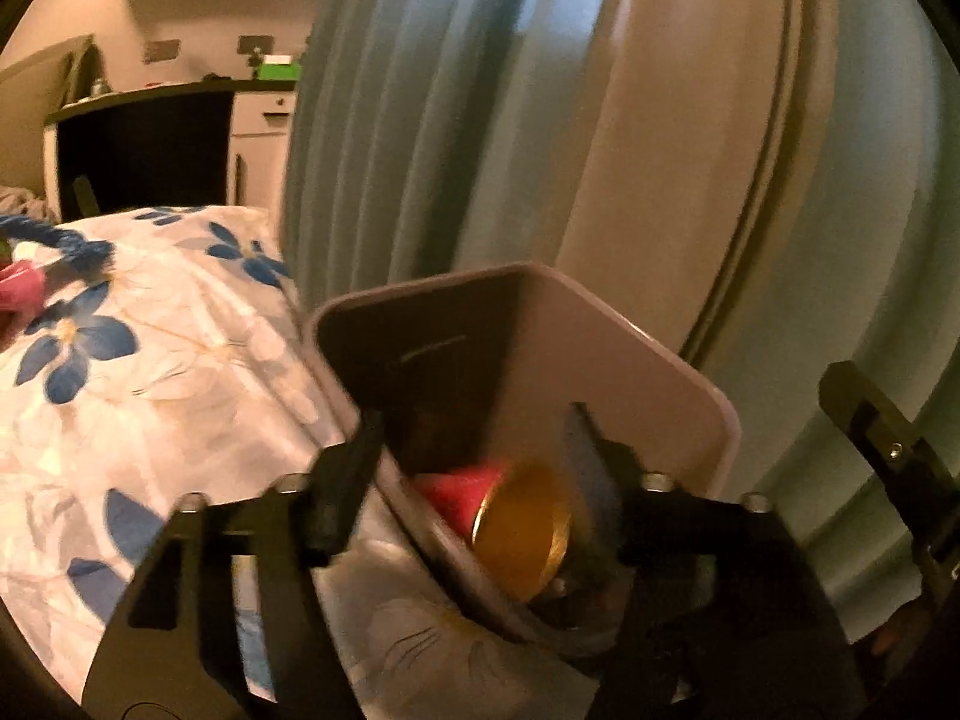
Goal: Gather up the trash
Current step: 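Carry the red cup and black bag to the wastebasket and drop them in, then move both open tools back over the trash on the bed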
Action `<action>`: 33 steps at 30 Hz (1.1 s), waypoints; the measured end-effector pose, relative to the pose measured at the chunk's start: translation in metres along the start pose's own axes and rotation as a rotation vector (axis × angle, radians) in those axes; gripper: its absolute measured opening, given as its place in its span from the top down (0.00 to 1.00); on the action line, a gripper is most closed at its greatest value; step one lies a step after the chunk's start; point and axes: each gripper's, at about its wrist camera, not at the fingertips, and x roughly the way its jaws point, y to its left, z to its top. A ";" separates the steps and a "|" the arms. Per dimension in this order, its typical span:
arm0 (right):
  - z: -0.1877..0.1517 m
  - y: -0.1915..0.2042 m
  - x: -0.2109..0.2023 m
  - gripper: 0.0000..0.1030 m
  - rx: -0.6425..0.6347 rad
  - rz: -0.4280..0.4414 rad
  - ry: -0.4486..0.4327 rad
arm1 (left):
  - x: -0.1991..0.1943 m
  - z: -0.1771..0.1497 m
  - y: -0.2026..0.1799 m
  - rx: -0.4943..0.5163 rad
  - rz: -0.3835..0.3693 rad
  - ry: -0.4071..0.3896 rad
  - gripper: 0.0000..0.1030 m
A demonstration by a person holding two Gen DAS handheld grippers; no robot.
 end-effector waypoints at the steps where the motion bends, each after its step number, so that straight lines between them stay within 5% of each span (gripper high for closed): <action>1: -0.001 -0.001 -0.001 0.62 0.001 0.000 -0.002 | -0.004 0.000 0.003 -0.009 0.007 -0.007 0.26; 7: 0.002 0.005 -0.007 0.60 0.016 0.020 -0.016 | -0.045 -0.006 0.023 -0.025 0.099 -0.068 0.12; 16: -0.001 0.035 -0.017 0.45 0.025 0.092 -0.028 | -0.141 -0.032 0.087 -0.063 0.365 -0.174 0.07; 29: -0.015 0.149 -0.029 0.34 -0.061 0.331 0.010 | -0.303 -0.079 0.217 -0.251 0.826 -0.286 0.07; 33: -0.023 0.195 -0.032 0.33 -0.106 0.416 0.037 | -0.338 -0.092 0.250 -0.309 0.897 -0.305 0.07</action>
